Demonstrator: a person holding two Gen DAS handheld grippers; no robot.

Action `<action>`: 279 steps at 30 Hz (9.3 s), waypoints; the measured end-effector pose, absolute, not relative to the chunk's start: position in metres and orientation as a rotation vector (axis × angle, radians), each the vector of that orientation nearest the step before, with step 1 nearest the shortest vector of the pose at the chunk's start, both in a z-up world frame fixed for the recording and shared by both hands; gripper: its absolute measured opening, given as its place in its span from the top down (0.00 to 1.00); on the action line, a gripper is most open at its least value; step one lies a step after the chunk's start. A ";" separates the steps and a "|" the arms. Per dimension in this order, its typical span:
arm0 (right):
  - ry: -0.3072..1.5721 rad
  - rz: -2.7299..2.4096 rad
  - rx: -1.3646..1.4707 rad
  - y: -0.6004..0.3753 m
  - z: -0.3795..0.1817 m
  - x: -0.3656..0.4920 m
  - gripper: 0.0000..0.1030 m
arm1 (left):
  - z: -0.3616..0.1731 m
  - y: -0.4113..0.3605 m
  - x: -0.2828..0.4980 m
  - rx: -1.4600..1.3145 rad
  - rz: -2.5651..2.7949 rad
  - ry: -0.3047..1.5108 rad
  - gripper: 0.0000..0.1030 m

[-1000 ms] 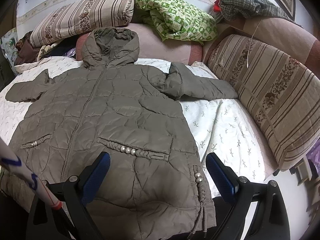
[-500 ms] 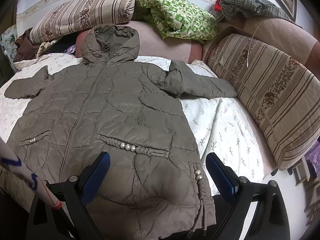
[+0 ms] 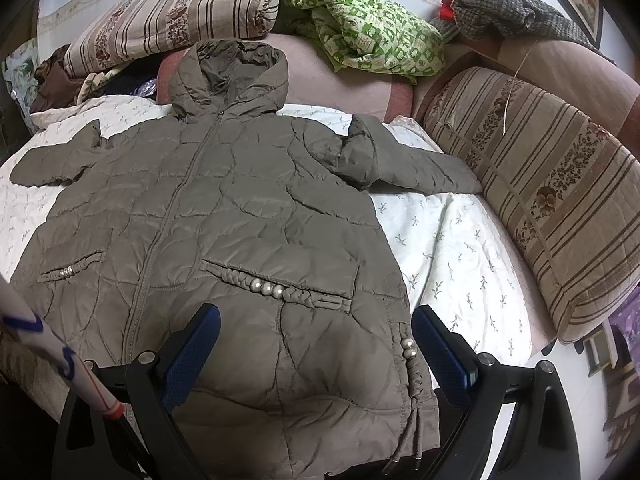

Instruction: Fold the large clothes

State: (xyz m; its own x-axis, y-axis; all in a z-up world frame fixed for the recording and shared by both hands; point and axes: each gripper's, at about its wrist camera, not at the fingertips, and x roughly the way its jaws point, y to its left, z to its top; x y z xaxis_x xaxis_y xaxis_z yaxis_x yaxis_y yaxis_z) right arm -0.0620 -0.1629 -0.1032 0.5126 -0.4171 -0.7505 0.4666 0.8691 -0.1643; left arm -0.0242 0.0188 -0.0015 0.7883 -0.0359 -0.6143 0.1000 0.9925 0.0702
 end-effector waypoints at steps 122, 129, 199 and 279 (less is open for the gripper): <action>0.796 0.009 0.347 -0.102 -0.132 0.208 0.95 | -0.002 0.015 0.364 -0.147 -0.433 0.927 0.88; 0.779 -0.080 0.494 -0.194 -0.145 0.133 0.93 | -0.026 -0.115 0.319 0.006 -0.580 0.961 0.87; 0.906 -0.273 0.917 -0.370 -0.192 0.234 0.78 | -0.049 0.083 0.029 0.036 -0.076 0.767 0.38; 0.806 -0.203 0.275 -0.133 -0.104 0.134 0.42 | -0.022 0.106 0.010 0.104 -0.104 0.700 0.38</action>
